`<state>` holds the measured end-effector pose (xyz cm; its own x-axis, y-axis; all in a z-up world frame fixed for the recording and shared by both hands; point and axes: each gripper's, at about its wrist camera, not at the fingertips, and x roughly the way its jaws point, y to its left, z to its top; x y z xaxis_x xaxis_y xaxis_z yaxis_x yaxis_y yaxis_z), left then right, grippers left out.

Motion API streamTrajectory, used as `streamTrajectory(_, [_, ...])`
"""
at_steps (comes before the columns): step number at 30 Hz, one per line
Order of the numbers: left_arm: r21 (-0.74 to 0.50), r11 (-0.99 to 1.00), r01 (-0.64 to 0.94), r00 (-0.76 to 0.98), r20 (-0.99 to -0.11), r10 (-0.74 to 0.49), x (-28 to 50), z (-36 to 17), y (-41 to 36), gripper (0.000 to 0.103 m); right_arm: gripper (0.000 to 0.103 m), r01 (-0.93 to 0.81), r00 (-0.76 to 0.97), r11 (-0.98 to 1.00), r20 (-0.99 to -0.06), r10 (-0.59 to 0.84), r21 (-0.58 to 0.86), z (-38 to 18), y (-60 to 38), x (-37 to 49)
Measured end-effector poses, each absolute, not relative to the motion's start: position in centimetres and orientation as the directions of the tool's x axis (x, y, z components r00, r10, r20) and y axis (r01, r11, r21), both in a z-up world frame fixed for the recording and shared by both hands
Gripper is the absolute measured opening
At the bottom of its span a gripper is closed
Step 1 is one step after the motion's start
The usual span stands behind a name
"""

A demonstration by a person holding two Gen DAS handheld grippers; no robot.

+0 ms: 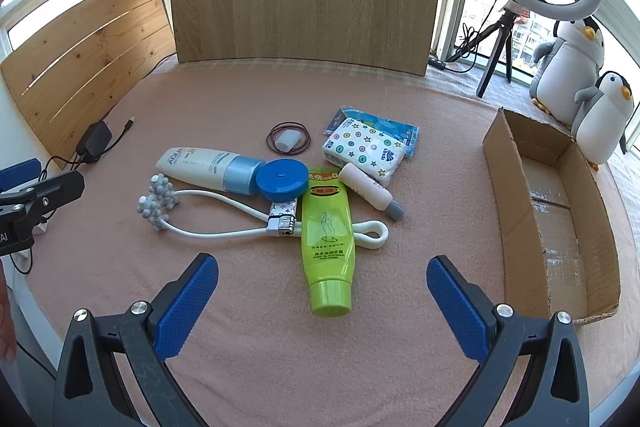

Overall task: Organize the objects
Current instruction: 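Move the right gripper to the white AQUA tube and grasp its cap end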

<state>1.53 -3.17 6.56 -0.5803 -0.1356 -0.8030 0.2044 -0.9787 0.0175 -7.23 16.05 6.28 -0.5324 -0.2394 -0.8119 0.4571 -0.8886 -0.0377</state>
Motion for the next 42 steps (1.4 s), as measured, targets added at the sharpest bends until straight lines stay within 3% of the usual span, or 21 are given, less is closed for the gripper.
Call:
streamTrajectory(6, [0.018, -0.968, 0.25, -0.546, -0.823, -0.156, 1.4, 4.9, -5.4, 0.103, 0.103, 0.483, -0.444, -0.874, -0.845, -0.299, 0.055, 3.2, 14.0, -10.4])
streamTrajectory(17, [0.005, -0.951, 0.309, -0.504, -0.847, -0.168, 0.6, 2.7, -8.4, 0.103, 0.101, 0.546, -0.415, -0.837, -0.856, -0.307, 0.035, 2.2, 11.3, -13.7])
streamTrajectory(20, [-0.001, -0.944, 0.33, -0.489, -0.856, -0.17, 0.3, 2.1, -9.3, 0.103, 0.101, 0.603, -0.356, -0.793, -0.859, -0.368, 0.09, 2.4, 10.6, -15.4])
streamTrajectory(26, [-0.011, -0.931, 0.364, -0.482, -0.858, -0.178, 0.5, 1.9, -10.8, 0.103, 0.099, 0.875, -0.297, -0.472, -0.891, -0.343, -0.11, 2.3, 4.0, -16.8])
streamTrajectory(34, [-0.021, -0.907, 0.421, -0.469, -0.86, -0.198, 1.2, 1.7, -12.8, 0.103, 0.076, 0.986, -0.097, -0.156, -0.961, -0.26, -0.057, -0.9, -0.6, -16.7])
streamTrajectory(38, [-0.018, -0.902, 0.431, -0.471, -0.857, -0.208, 1.3, 1.9, -13.3, 0.103, 0.063, 0.983, -0.05, -0.185, -0.958, -0.282, 0.003, -1.5, -1.4, -17.3])
streamTrajectory(39, [-0.018, -0.901, 0.433, -0.473, -0.855, -0.211, 1.4, 2.1, -13.4, 0.103, 0.051, 0.982, -0.043, -0.188, -0.957, -0.287, 0.012, -1.4, -1.5, -17.4])
streamTrajectory(40, [-0.02, -0.9, 0.435, -0.476, -0.854, -0.211, 1.5, 2.2, -13.5, 0.103, 0.046, 0.981, -0.028, -0.189, -0.955, -0.295, 0.03, -1.2, -1.4, -17.4])
streamTrajectory(42, [-0.022, -0.898, 0.439, -0.477, -0.853, -0.212, 1.8, 2.3, -13.6, 0.103, 0.042, 0.98, -0.01, -0.195, -0.954, -0.298, 0.05, -1.2, -1.0, -17.5])
